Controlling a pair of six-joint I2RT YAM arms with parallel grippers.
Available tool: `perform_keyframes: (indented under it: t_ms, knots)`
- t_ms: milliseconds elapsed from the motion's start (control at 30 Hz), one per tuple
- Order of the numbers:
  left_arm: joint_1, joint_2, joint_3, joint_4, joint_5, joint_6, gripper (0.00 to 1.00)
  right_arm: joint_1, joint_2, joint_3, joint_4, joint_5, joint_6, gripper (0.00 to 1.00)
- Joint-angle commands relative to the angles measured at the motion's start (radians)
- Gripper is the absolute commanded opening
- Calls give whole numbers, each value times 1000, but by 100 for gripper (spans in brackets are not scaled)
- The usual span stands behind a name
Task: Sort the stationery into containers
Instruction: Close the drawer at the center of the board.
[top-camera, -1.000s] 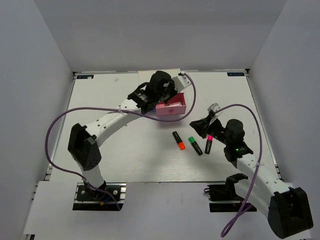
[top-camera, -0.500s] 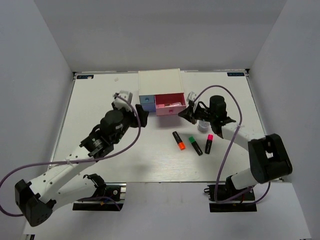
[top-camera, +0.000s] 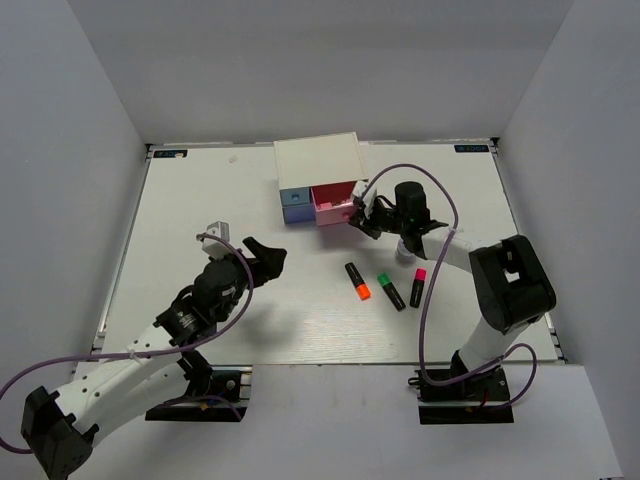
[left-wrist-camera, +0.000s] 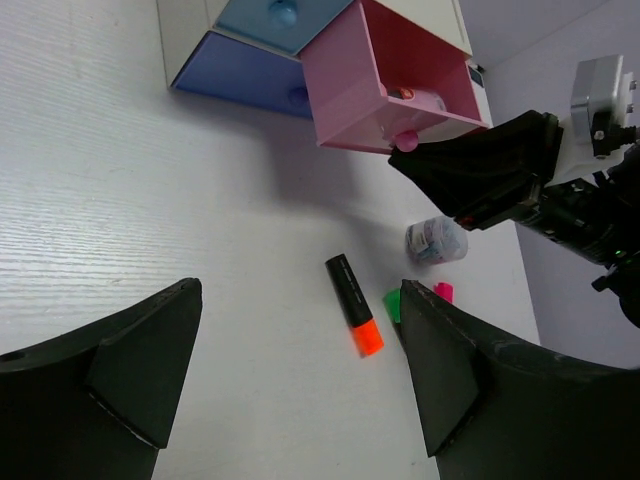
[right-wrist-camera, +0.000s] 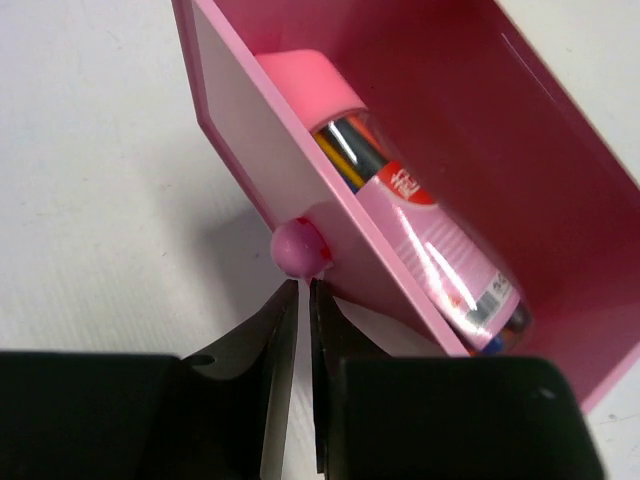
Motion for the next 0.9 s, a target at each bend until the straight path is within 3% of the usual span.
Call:
perform_keyframes:
  t_ms: [0,367,867]
  knots:
    - [3,-8,-25,45,5,-76,90,15,22,78,67,84,-33,16]
    - [3,21,-43,88,43,-85,90,30,53,151,48,-27,-63,19]
    - [3,59,-53,128,62,-85,90,36,156,263,108,76,-73,26]
